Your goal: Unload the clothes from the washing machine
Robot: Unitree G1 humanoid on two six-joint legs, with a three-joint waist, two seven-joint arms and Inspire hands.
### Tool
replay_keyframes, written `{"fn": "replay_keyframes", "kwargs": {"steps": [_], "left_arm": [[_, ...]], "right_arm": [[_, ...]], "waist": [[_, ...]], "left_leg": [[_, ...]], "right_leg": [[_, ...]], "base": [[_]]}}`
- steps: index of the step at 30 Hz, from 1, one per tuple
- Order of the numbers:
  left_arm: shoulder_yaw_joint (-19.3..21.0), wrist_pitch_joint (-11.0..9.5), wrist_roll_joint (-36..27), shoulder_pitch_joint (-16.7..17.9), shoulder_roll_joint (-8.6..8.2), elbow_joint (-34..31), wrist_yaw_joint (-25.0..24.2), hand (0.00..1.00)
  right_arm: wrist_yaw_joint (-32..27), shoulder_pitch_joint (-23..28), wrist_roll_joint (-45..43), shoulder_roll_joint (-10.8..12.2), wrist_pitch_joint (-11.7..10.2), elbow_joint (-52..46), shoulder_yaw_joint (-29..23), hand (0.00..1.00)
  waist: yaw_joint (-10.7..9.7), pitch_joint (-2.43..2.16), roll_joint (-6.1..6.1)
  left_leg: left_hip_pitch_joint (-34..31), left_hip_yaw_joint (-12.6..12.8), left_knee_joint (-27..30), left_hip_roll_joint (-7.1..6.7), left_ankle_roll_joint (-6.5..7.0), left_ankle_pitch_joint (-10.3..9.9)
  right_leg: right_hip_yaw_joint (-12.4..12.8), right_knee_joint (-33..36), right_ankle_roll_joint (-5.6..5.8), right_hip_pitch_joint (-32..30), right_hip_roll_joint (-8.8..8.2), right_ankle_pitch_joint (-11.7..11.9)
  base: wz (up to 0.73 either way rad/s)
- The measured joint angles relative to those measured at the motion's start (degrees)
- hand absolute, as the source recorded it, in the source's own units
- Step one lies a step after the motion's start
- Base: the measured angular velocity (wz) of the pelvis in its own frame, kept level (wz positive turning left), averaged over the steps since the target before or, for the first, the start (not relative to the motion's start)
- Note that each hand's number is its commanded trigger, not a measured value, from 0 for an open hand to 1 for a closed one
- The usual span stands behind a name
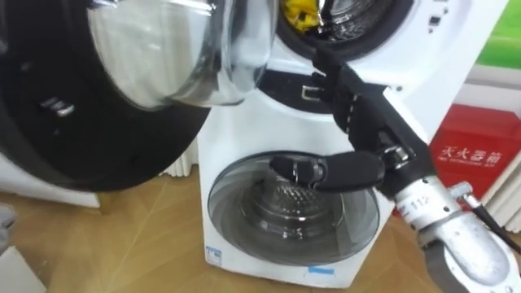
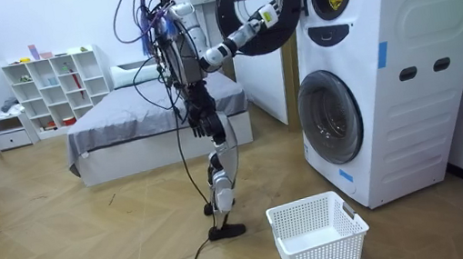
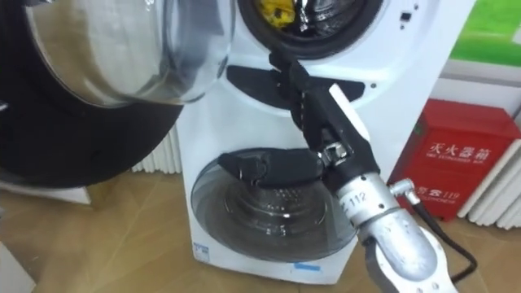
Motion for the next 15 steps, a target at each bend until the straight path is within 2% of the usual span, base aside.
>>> {"fn": "replay_keyframes", "kwargs": {"steps": [1,2,3,4,5,6,7,9,10,13,14,15], "left_arm": [[0.4,0.0,0.0,0.2,0.02,0.0,-0.1,0.0],[0.8,-0.1,0.0,0.5,0.23,0.3,-0.1,0.0],[0.9,-0.6,0.0,0.3,0.13,0.4,-0.2,0.0],[1.2,-1.2,0.0,0.3,-0.08,0.4,-0.3,0.0],[1.6,-1.2,0.0,0.8,-0.09,0.4,-0.3,0.0],[2.9,-1.2,-0.1,2.4,-0.09,0.4,-0.4,0.0],[3.5,-1.2,-0.2,3.7,0.19,0.5,-0.8,0.0],[3.6,-1.1,-1.0,4.0,0.69,0.5,-1.5,0.0],[3.6,-1.2,-1.1,3.5,0.66,0.3,-1.6,0.0],[3.6,-1.7,-1.2,1.6,0.7,0.0,-1.6,0.0],[3.6,-1.7,-1.9,0.8,0.86,0.0,-1.6,0.0],[3.6,-1.8,-2.4,-0.3,1.03,0.0,-1.6,0.0]], "right_arm": [[-0.2,-0.1,0.0,0.1,-0.1,-0.3,0.0,0.0],[-0.8,-0.3,0.6,0.3,-0.4,-0.3,-0.3,0.0],[-1.5,-0.4,0.8,0.1,-0.3,0.0,-0.9,0.0],[-1.6,-0.4,1.2,-0.4,-0.2,0.0,-1.9,0.0],[-1.6,-0.4,1.6,-0.5,-0.1,0.1,-2.3,0.0],[-1.6,0.1,2.0,-0.5,-0.1,-0.1,-2.7,0.0],[-1.8,0.2,2.1,-0.5,-0.1,-0.2,-2.9,0.0],[-2.7,0.1,2.2,-0.5,-0.1,-0.3,-2.9,0.0],[-3.0,0.1,1.8,-0.5,-0.3,-0.3,-3.1,0.0],[-4.4,-0.1,1.8,-0.6,-0.3,-0.2,-3.1,0.0],[-5.3,0.0,1.7,-0.5,-0.4,-0.3,-3.1,0.0],[-6.2,0.1,1.0,-0.6,-0.4,-0.3,-3.2,0.0]], "waist": [[-0.2,0.05,-0.1],[-1.5,0.63,-0.61],[-1.1,0.69,-1.25],[0.0,0.53,-1.25],[0.8,0.63,-0.88],[1.5,0.16,-0.8],[1.5,-0.24,-1.05],[1.1,-0.46,-1.74],[0.4,-0.38,-1.62],[-0.2,0.0,-0.74],[-0.4,0.04,-0.24],[-0.9,0.3,0.33]], "left_leg": [[-0.9,0.1,1.4,-0.05,-0.26,0.2],[-4.6,0.3,7.0,-0.3,-1.0,1.0],[-7.7,0.2,6.0,-0.99,-1.07,1.0],[-9.9,0.2,0.4,-1.48,-1.58,3.0],[-10.6,0.2,-0.7,-1.36,-1.14,5.4],[-10.8,0.3,-1.7,-1.27,-0.57,8.1],[-9.7,0.9,-2.1,-1.66,1.76,10.2],[-9.1,1.6,-1.6,-2.63,2.92,9.3],[-9.1,1.7,-0.6,-3.12,3.38,8.5],[-9.0,2.7,1.2,-3.54,4.05,6.5],[-8.5,3.4,0.9,-3.85,4.45,5.6],[-7.6,3.6,0.5,-4.62,5.02,5.2]], "right_leg": [[-0.1,-0.1,-0.09,0.1,-0.05,0.0],[0.6,-0.6,-0.46,0.7,-0.22,-0.2],[1.2,-0.8,-0.91,1.0,-0.8,-0.9],[2.1,-0.8,-0.51,0.9,-0.88,-1.3],[2.6,-0.9,-0.12,1.0,-0.89,-1.6],[3.4,-0.9,0.64,1.7,-0.94,-2.3],[3.9,-0.9,1.36,2.3,-1.24,-2.6],[3.3,-1.2,2.02,2.9,-2.58,-2.7],[3.2,-1.3,2.34,3.6,-3.08,-2.8],[3.9,0.4,3.34,3.8,-4.11,-3.4],[4.0,2.5,4.37,3.5,-4.87,-4.0],[3.9,5.7,5.14,2.7,-6.0,-4.4]], "base": [[0.52],[0.66],[0.46],[0.0],[-0.37],[-0.35],[-0.29],[-0.07],[0.08],[-0.04],[-0.1],[0.0]]}}
